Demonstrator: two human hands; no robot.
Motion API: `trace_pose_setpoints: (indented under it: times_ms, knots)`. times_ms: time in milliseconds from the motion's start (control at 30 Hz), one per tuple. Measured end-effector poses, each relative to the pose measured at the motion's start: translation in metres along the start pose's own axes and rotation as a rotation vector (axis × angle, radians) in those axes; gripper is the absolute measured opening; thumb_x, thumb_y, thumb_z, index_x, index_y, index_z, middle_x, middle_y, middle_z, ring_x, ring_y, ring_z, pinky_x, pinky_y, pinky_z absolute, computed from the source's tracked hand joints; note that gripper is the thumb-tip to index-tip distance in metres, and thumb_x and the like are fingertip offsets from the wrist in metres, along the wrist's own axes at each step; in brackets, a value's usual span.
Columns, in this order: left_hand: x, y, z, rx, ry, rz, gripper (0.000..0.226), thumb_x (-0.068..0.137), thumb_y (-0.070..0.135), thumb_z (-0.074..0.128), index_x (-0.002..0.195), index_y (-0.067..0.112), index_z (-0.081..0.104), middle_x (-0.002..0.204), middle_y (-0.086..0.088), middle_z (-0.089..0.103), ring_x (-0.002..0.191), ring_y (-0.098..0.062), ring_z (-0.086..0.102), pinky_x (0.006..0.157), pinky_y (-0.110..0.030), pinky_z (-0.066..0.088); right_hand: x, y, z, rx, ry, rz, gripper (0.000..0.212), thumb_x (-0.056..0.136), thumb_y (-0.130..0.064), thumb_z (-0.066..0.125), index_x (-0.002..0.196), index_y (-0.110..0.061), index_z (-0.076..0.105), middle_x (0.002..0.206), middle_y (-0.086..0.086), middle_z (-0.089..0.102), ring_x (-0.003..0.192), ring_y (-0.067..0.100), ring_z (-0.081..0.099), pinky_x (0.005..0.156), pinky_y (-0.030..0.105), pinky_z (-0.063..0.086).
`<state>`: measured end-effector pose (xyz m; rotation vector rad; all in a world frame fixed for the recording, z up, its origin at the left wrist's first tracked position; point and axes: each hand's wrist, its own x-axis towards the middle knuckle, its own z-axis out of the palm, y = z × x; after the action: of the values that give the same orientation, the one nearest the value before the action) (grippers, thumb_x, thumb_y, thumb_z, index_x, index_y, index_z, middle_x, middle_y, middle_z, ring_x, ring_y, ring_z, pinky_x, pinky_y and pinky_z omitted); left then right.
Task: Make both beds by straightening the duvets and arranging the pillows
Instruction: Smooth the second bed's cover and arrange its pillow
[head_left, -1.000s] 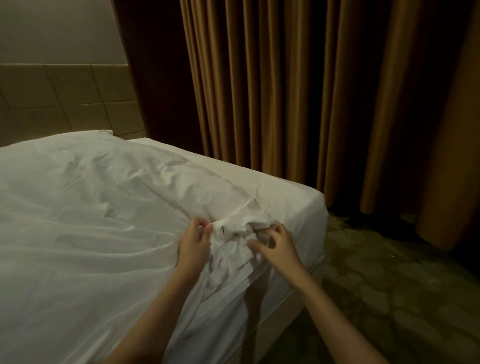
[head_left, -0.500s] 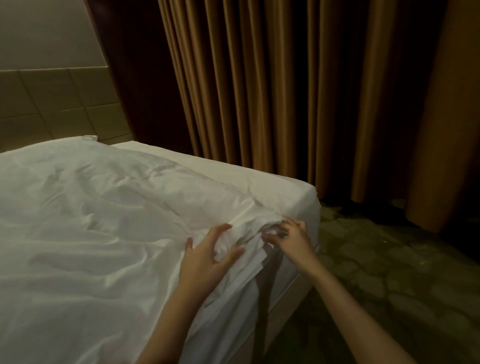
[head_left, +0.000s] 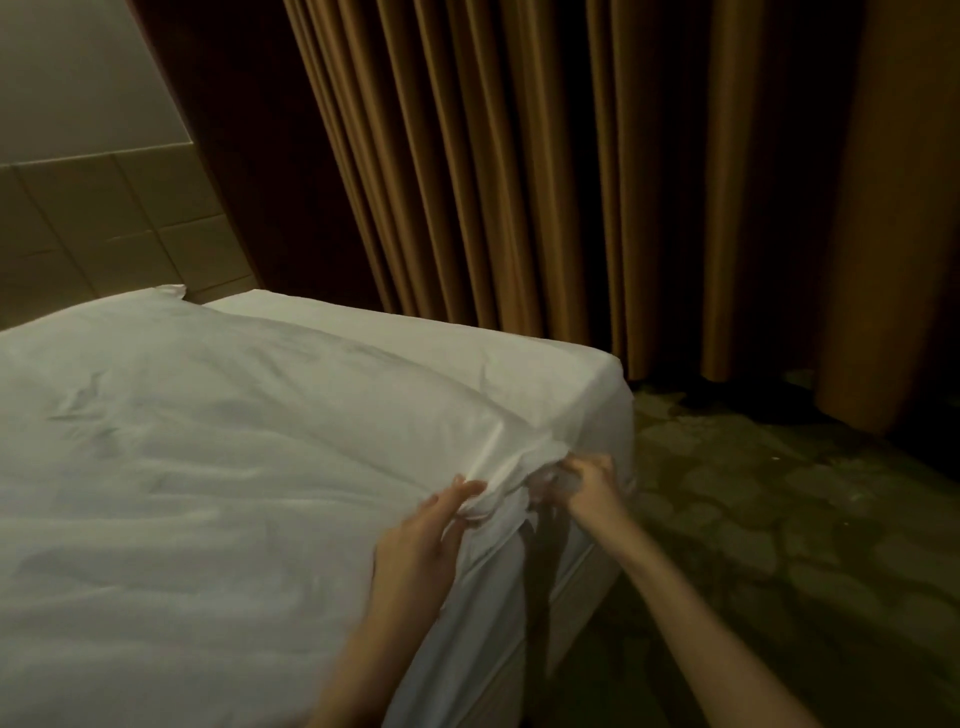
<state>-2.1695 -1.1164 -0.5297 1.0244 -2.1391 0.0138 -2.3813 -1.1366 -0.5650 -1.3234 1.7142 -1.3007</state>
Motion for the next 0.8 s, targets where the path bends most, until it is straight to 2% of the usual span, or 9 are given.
trace_pose_setpoints:
  times_ms: [67,200,300,367,500,533,600,667,800]
  knots:
    - [-0.007,-0.011,0.014,0.047,-0.108,-0.017,0.053,0.079,0.014,0.06,0.124,0.04,0.052,0.126,0.004,0.063,0.106,-0.011,0.06,0.084,-0.008,0.037,-0.01,0.035,0.015,0.059,-0.067,0.06,0.064,0.074,-0.016,0.08,0.132,-0.012,0.053,0.129,0.013,0.048,0.115,0.017,0.046,0.093,0.008,0.034]
    - [-0.004,-0.013,0.02,0.19,-0.266,0.014,0.053,0.078,0.031,0.055,0.13,0.039,0.046,0.131,0.002,0.06,0.108,-0.017,0.065,0.086,-0.023,0.049,-0.024,0.08,0.012,-0.038,-0.137,0.177,0.073,0.082,-0.021,0.075,0.144,-0.014,0.037,0.141,0.01,0.048,0.136,0.024,0.033,0.107,0.02,0.022]
    - [-0.002,-0.016,0.022,0.265,-0.37,0.069,0.068,0.069,0.028,0.062,0.135,0.036,0.044,0.133,-0.003,0.058,0.115,-0.021,0.061,0.09,-0.032,0.05,-0.024,0.078,0.003,-0.161,-0.002,-0.017,0.065,0.081,-0.037,0.069,0.137,-0.012,0.047,0.135,0.013,0.053,0.129,0.031,0.042,0.095,0.015,0.021]
    - [-0.003,-0.015,0.024,0.315,-0.392,0.125,0.073,0.066,0.018,0.059,0.135,0.034,0.043,0.133,-0.004,0.059,0.117,-0.027,0.06,0.09,-0.038,0.051,-0.016,0.057,0.001,-0.14,0.079,-0.129,0.052,0.085,-0.029,0.069,0.131,-0.007,0.055,0.128,0.011,0.055,0.124,0.031,0.045,0.097,0.021,0.026]
    - [-0.005,-0.013,0.023,0.289,-0.365,0.135,0.075,0.066,0.006,0.055,0.135,0.034,0.043,0.13,-0.002,0.06,0.117,-0.031,0.059,0.09,-0.042,0.051,-0.005,0.002,0.012,-0.018,0.067,-0.261,0.041,0.09,-0.034,0.062,0.128,-0.022,0.052,0.121,-0.012,0.043,0.118,0.009,0.038,0.096,0.028,0.036]
    - [-0.006,-0.013,0.022,0.258,-0.356,0.115,0.075,0.071,0.004,0.055,0.138,0.035,0.041,0.136,-0.001,0.056,0.123,-0.029,0.054,0.096,-0.041,0.047,-0.003,-0.004,0.016,0.0,0.033,-0.258,0.039,0.089,-0.035,0.063,0.126,-0.026,0.051,0.123,-0.012,0.043,0.118,0.008,0.038,0.094,0.028,0.038]
    - [-0.006,-0.014,0.023,0.202,-0.341,0.08,0.069,0.091,0.005,0.046,0.145,0.042,0.025,0.151,0.007,0.031,0.141,-0.017,0.026,0.114,-0.032,0.022,-0.001,-0.007,0.025,0.09,0.005,-0.224,0.034,0.087,-0.034,0.066,0.116,-0.032,0.05,0.125,-0.006,0.047,0.114,0.01,0.044,0.086,0.022,0.042]
    - [-0.007,-0.021,0.026,0.149,-0.319,0.077,0.066,0.096,0.01,0.042,0.141,0.048,0.011,0.154,0.014,0.018,0.144,-0.01,0.007,0.113,-0.021,0.003,-0.003,-0.005,0.026,0.193,0.04,-0.175,0.03,0.084,-0.029,0.071,0.106,-0.03,0.051,0.117,-0.003,0.051,0.103,0.007,0.049,0.074,0.012,0.041]
    - [-0.006,-0.025,0.029,0.112,-0.362,0.045,0.069,0.095,0.01,0.047,0.139,0.049,0.012,0.149,0.023,0.016,0.138,0.0,-0.002,0.109,-0.01,-0.002,-0.003,0.006,0.023,0.253,0.125,-0.168,0.02,0.082,-0.015,0.071,0.084,-0.024,0.053,0.106,-0.001,0.056,0.095,0.008,0.052,0.07,0.009,0.04]
